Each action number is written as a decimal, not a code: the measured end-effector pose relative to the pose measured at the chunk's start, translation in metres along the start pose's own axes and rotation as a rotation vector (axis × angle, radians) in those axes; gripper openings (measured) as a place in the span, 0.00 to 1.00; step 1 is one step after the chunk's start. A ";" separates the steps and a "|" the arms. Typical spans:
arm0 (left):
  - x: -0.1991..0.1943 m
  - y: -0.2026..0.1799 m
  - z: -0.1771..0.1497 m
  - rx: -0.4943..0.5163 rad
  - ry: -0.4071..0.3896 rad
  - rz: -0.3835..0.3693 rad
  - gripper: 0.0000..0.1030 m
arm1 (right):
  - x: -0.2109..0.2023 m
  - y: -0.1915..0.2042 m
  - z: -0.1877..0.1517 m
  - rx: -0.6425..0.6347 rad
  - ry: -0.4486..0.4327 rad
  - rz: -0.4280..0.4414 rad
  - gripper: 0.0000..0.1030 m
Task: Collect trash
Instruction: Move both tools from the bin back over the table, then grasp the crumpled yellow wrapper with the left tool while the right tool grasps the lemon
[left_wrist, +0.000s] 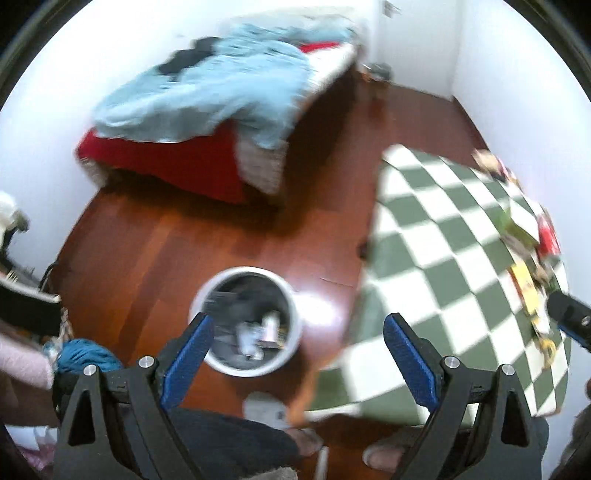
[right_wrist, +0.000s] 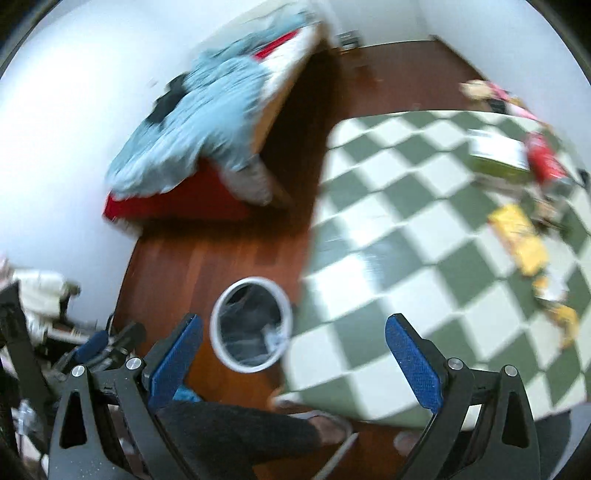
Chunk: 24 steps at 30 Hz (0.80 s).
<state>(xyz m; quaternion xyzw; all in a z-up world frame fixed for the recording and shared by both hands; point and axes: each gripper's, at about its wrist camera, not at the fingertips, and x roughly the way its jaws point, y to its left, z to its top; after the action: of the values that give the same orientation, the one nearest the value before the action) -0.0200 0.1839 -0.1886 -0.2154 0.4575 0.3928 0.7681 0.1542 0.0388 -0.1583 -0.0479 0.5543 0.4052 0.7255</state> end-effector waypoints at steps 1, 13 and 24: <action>0.005 -0.017 0.001 0.014 0.011 -0.005 0.91 | -0.005 -0.021 0.002 0.027 -0.003 -0.028 0.97; 0.104 -0.219 -0.030 0.251 0.243 -0.078 0.91 | 0.010 -0.271 -0.008 0.286 0.118 -0.311 0.79; 0.106 -0.268 -0.040 0.326 0.271 -0.122 0.91 | 0.017 -0.309 -0.026 0.295 0.066 -0.251 0.31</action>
<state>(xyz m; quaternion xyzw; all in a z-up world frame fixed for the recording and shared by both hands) 0.2024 0.0395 -0.3084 -0.1664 0.6002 0.2339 0.7465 0.3331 -0.1713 -0.2999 -0.0228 0.6208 0.2242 0.7508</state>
